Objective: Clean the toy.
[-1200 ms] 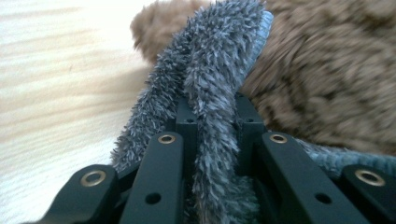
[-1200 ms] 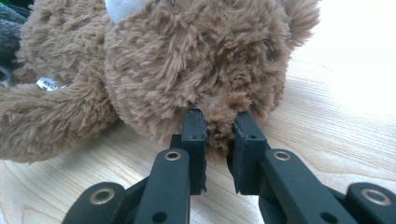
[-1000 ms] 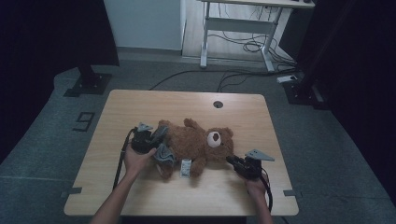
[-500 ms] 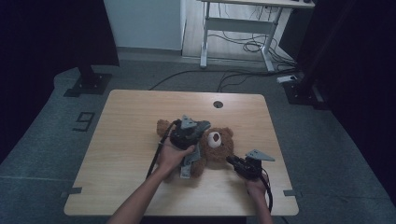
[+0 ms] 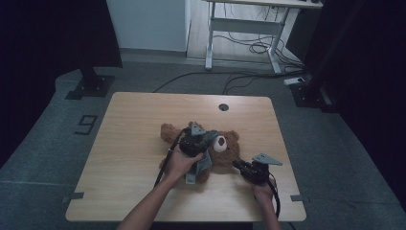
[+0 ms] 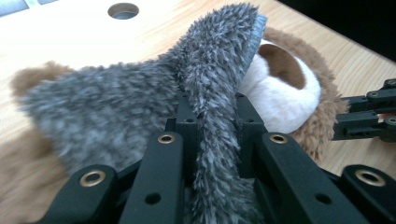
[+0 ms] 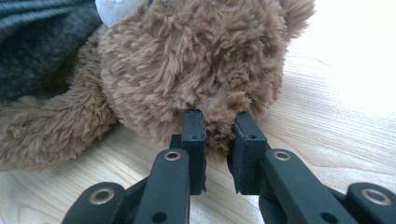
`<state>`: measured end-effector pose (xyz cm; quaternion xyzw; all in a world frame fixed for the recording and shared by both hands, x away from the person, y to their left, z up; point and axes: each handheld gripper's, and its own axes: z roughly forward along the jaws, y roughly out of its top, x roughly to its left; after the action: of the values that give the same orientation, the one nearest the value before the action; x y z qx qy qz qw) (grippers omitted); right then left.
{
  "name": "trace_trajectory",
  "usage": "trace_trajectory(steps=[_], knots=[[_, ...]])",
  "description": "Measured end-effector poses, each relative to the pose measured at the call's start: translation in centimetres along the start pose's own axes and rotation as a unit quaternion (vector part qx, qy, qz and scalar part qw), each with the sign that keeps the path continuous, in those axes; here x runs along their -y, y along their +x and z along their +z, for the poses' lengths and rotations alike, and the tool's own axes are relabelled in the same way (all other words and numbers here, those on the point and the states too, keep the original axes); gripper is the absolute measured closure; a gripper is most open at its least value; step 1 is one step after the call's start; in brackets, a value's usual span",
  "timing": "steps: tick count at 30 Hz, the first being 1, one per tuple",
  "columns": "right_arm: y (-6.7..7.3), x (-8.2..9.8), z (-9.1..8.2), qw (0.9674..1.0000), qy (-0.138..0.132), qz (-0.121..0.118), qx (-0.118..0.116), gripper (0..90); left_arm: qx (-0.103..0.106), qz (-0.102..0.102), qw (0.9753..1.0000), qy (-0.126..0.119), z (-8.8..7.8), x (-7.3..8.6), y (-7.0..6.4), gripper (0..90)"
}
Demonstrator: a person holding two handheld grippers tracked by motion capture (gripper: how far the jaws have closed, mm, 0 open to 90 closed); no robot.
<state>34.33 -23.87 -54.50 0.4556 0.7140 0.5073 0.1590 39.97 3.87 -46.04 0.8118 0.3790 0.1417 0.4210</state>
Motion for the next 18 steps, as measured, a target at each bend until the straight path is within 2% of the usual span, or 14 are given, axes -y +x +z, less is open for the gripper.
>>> trace_trajectory(steps=[3, 5, 6, 7, 8, 9, 10, 11, 12, 13, 14, 15, 16, 18], knots=[[0.0, 0.0, 0.0, 1.0000, 0.001, 0.000, 0.000, 77.4, -0.010, -0.003, 0.9999, -0.007, -1.1, 0.1, 0.8, 76.7], [0.0, 0.0, 0.0, 1.0000, 0.001, 0.001, 0.001, 77.4, -0.022, -0.008, 0.9997, -0.011, -2.1, 0.2, 1.9, 76.6], [0.0, 0.0, 0.0, 1.0000, 0.001, 0.001, 0.001, 77.4, -0.022, -0.008, 0.9997, -0.011, -2.1, 0.2, 1.9, 76.6], [0.0, 0.0, 0.0, 1.0000, 0.001, 0.000, 0.001, 77.4, -0.033, -0.013, 0.9993, -0.014, -2.9, 0.3, 2.7, 76.6], [0.0, 0.0, 0.0, 1.0000, 0.001, 0.000, 0.001, 77.4, -0.033, -0.013, 0.9993, -0.014, -2.9, 0.3, 2.7, 76.5], [0.0, 0.0, 0.0, 1.0000, 0.002, 0.002, 0.001, 77.4, -0.049, -0.013, 0.9985, -0.018, -3.8, 1.0, 3.6, 76.5], [0.0, 0.0, 0.0, 1.0000, 0.002, 0.002, 0.001, 77.4, -0.049, -0.013, 0.9985, -0.018, -3.8, 1.0, 3.6, 76.6], [0.0, 0.0, 0.0, 1.0000, 0.003, -0.001, 0.002, 77.5, -0.058, -0.025, 0.9977, -0.023, -4.6, 2.4, 4.8, 76.5], [0.0, 0.0, 0.0, 1.0000, 0.003, -0.001, 0.002, 77.5, -0.058, -0.025, 0.9977, -0.023, -4.6, 2.4, 4.8, 76.6], [0.0, 0.0, 0.0, 1.0000, 0.004, -0.001, 0.001, 77.5, -0.072, -0.043, 0.9963, -0.020, -5.2, 4.1, 6.2, 76.7], [0.0, 0.0, 0.0, 1.0000, 0.004, -0.001, 0.001, 77.5, -0.072, -0.043, 0.9963, -0.020, -5.2, 4.1, 6.2, 76.7], [0.0, 0.0, 0.1, 1.0000, 0.003, 0.000, 0.001, 77.5, -0.081, -0.050, 0.9954, -0.001, -5.4, 5.8, 7.3, 76.7], [0.0, 0.0, 0.1, 1.0000, 0.003, 0.000, 0.001, 77.5, -0.081, -0.050, 0.9954, -0.001, -5.4, 5.8, 7.3, 76.8], [0.0, 0.0, 0.1, 1.0000, 0.003, 0.000, 0.002, 77.5, -0.089, -0.044, 0.9950, 0.013, -5.4, 7.2, 7.8, 76.9]])
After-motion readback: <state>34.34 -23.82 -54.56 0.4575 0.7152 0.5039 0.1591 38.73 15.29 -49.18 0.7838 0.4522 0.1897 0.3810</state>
